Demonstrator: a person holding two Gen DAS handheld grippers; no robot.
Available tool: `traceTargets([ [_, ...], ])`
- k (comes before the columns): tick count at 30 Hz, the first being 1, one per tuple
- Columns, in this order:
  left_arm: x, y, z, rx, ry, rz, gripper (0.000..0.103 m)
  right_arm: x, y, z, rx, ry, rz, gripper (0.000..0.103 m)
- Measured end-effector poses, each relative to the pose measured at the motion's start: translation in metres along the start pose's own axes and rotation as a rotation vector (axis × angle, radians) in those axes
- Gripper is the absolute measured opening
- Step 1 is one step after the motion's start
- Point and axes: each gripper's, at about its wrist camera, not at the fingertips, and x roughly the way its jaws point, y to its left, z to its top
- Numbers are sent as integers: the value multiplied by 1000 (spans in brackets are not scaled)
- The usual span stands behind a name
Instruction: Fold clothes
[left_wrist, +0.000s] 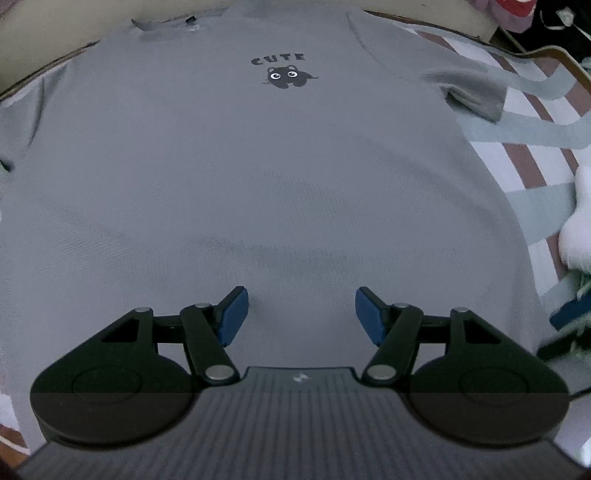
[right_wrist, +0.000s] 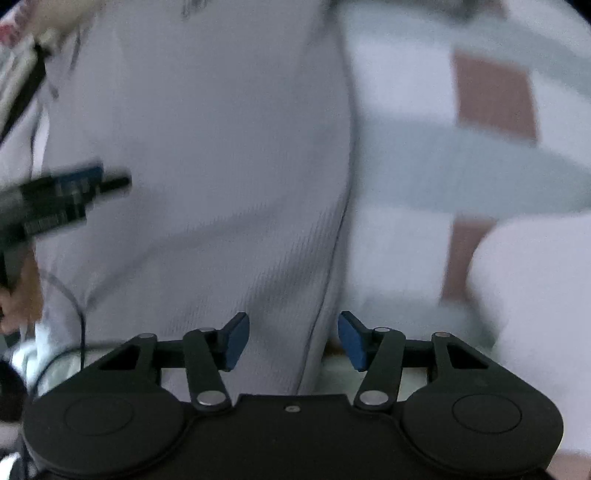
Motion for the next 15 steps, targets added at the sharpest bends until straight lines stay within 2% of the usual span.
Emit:
traceTargets([
  [2, -5, -2, -4, 9, -5, 12, 64, 8, 7, -1, -40, 34, -13, 6],
  [6, -16, 6, -17, 27, -4, 81, 64, -2, 21, -8, -117, 11, -85, 5],
  [9, -15, 18, -24, 3, 34, 120, 64, -3, 16, -12, -83, 12, -96, 4],
  [12, -16, 25, -30, -11, 69, 137, 64, 7, 17, -12, -67, 54, -106, 5],
  [15, -24, 27, -23, -17, 63, 130, 64, 10, 17, -8, -54, 88, -141, 15],
])
